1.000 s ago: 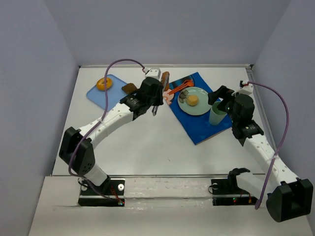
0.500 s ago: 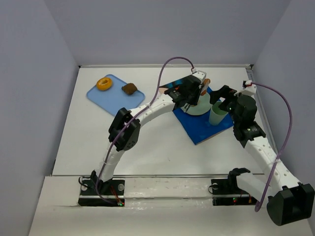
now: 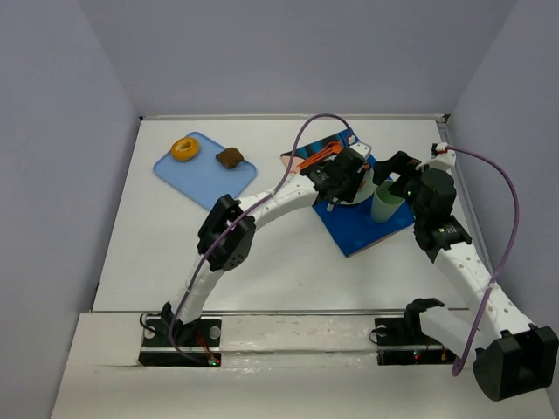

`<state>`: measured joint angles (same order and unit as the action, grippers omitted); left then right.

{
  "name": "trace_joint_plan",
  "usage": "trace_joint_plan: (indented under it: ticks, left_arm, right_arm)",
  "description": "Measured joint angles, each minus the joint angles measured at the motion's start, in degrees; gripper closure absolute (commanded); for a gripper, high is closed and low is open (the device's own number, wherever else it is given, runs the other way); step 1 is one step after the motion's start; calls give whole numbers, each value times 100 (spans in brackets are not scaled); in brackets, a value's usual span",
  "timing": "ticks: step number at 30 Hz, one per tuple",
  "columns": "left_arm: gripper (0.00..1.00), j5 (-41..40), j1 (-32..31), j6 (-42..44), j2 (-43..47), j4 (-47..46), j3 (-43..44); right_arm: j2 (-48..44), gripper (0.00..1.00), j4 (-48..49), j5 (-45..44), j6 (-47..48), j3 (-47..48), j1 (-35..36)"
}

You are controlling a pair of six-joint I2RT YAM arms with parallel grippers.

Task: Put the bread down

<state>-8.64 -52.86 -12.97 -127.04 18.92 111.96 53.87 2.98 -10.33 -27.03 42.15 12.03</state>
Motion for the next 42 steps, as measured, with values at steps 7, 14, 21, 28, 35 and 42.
trace_joint_plan:
  ticks: [7, 14, 21, 28, 35, 42]
  left_arm:
    - [39, -105, -160, -33, 26, 109, -55]
    - [40, -85, -177, -20, 131, 94, -55]
    - [42, -275, -175, 11, 225, 63, -55]
    - [48, -872, -79, -107, 776, -48, -225]
    - [50, -1342, 680, -678, 2391, -448, -2076]
    - [44, -2284, 1770, -2087, 3982, -212, -4354]
  right_arm:
    - [-20, 0, 0, -2, 0, 0, 0]
    - [-68, 0, 0, 0, 0, 0, 0]
    - [-68, 0, 0, 2, 0, 0, 0]
    - [-68, 0, 2, 0, 0, 0, 0]
    - [-61, 0, 2, -4, 0, 0, 0]
    - [11, 0, 0, -2, 0, 0, 0]
